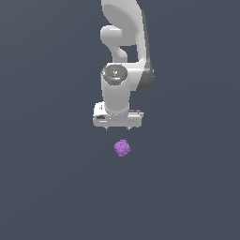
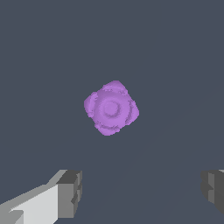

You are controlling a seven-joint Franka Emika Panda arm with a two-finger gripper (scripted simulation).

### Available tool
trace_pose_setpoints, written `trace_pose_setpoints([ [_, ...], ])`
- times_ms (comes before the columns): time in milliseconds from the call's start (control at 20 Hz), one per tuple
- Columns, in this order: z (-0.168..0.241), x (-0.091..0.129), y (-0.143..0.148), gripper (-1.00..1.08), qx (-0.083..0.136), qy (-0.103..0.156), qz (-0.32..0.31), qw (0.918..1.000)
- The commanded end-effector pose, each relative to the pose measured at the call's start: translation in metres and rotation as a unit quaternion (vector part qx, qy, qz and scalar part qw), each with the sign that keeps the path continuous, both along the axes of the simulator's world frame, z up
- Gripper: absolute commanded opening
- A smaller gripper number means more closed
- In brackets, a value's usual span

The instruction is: Pick up the object and move it to a goal position.

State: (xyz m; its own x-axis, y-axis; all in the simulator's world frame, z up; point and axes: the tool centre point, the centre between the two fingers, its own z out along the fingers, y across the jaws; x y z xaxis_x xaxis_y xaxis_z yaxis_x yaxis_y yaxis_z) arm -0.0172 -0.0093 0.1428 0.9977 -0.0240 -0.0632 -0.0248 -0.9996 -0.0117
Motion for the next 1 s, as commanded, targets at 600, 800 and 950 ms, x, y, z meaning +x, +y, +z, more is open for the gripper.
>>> trace_pose_setpoints([
  [600, -0.026, 0.024, 0.009, 1.0, 0.0, -0.015, 0.142, 0.9898],
  [800, -0.036, 0.032, 0.013, 1.0, 0.001, -0.021, 0.196, 0.9803],
  [950, -0.042, 0.037, 0.016, 1.0, 0.001, -0.025, 0.228, 0.9733],
])
